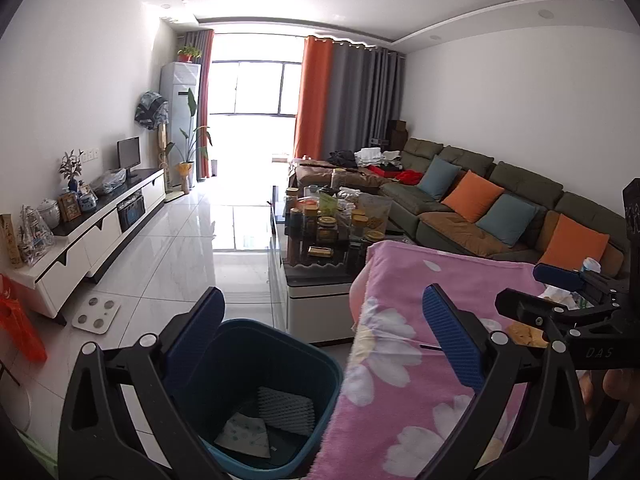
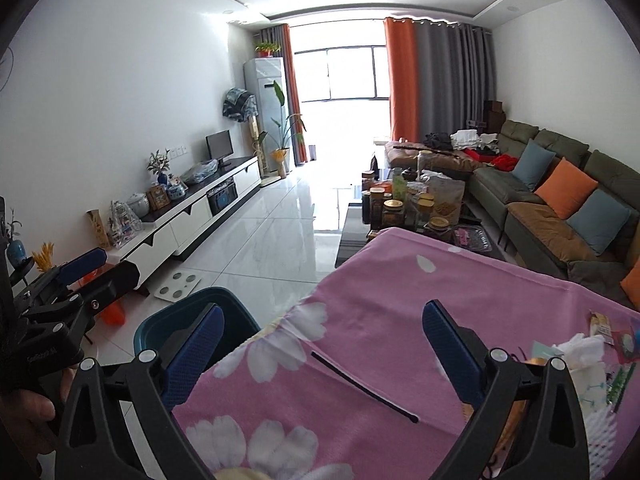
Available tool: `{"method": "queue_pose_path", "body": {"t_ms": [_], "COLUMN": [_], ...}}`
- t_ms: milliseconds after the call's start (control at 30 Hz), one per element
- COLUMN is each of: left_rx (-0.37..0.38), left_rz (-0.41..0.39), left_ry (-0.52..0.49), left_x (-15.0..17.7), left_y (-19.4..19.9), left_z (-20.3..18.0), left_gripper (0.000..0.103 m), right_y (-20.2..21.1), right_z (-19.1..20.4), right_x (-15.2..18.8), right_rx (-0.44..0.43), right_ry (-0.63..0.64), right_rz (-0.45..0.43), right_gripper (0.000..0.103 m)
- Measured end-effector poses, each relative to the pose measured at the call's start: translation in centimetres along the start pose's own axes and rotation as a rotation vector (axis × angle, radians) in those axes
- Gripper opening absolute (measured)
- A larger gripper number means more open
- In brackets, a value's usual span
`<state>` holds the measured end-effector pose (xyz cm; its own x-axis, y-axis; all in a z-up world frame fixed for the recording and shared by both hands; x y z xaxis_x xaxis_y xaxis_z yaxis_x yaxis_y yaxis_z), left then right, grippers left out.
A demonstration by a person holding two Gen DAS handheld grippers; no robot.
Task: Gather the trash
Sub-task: 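Move both tools back over the table toward the remaining trash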
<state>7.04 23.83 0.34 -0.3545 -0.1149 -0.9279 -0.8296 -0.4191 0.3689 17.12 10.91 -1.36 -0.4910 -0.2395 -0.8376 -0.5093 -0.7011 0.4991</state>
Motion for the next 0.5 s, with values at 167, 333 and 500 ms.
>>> {"method": "queue_pose_path", "body": {"t_ms": [167,333,500], "left_rx": [0.061,0.135,0.231], "left_rz": [-0.042,-0.06,-0.062], "left_ry": [-0.041,-0.071,-0.099], "left_x": [-1.3,-1.7,-1.0], "left_y": [1.1,1.9,2.7], "left_z": [-4.1,-7.6,-11.6], "left_gripper": [0.097,0.097,0.097], "right_y": [4.3,8.7,12.5], "right_z": [-2.2,-5.0,-8.0], "right_x": [-0.2,0.5,2.2], "right_rx": [0.049,0.125,0.19], "right_ry": [-0.019,-0.034,-0.066], "right_rz": [-0.097,-0.181,-0.226], "right_gripper": [0.096,0.096,0.096]}}
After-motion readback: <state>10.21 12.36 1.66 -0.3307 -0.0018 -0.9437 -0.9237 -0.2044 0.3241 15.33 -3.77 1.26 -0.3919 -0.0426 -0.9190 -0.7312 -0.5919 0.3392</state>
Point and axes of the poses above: each gripper's, at about its wrist camera, not at the fingertips, and y roughly against the way its jaws point, z to its left, x to its underside, the point moved 8 cm from there along -y, roughly the way its jaws point, and after that the axes turned 9 degrees about -y, right-handed, at the moved point
